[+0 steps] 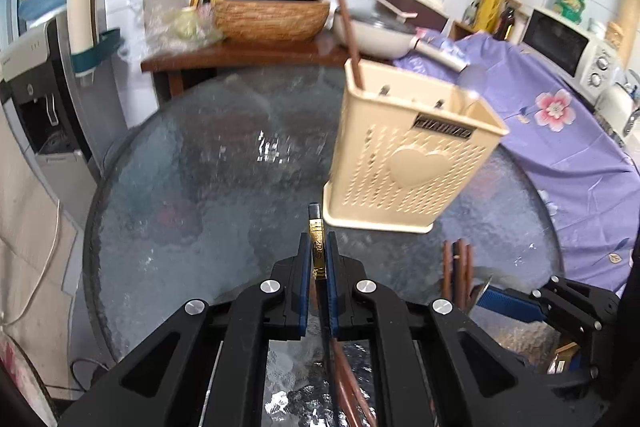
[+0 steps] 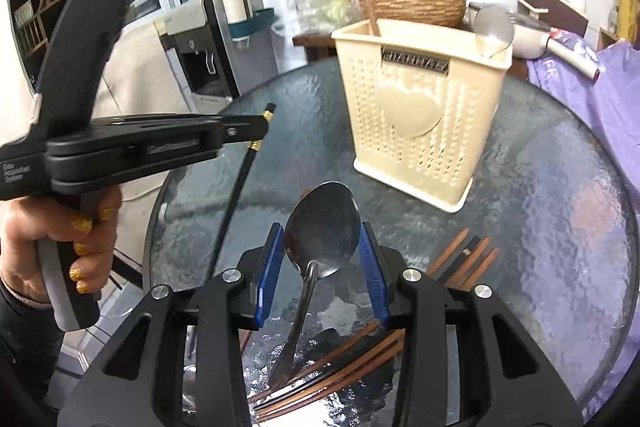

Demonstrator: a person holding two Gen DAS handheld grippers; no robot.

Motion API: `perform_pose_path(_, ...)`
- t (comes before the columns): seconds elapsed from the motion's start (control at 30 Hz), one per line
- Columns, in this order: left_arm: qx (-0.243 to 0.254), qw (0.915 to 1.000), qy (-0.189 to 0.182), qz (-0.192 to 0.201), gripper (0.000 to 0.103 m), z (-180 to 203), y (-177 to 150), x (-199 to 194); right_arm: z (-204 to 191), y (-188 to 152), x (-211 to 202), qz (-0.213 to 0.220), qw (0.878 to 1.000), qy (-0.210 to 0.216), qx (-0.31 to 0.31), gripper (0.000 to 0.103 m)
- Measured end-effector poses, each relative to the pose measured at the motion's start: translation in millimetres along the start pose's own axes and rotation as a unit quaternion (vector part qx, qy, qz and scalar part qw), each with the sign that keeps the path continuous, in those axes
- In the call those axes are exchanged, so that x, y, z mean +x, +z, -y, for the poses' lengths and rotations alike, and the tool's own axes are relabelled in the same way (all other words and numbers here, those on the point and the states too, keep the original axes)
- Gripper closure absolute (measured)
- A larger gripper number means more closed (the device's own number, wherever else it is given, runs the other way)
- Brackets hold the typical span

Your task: Organize utensils

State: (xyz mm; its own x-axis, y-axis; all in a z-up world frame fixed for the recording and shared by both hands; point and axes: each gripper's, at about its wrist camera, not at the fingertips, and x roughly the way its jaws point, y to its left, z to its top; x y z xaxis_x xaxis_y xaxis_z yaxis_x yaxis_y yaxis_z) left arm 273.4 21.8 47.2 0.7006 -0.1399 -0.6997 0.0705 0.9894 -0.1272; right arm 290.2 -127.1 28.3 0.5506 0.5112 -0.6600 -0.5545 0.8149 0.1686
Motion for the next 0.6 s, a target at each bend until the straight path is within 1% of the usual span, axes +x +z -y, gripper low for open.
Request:
perform_pose_path(0.23, 0.013, 0.9995, -0.005, 0.03, 0.097, 7.2, 1.1, -23.6, -6.4, 2.4, -9.6, 0.01, 1.0, -0.009, -0.002, 0.064)
perform_pose_path(0.6, 0.016, 0.9976, -0.021, 0.063, 0.097, 8.4, 8.2, -52.2, -2.6, 16.3, -33.3, 0.046, 0.999, -0.021, -0.004, 0.064)
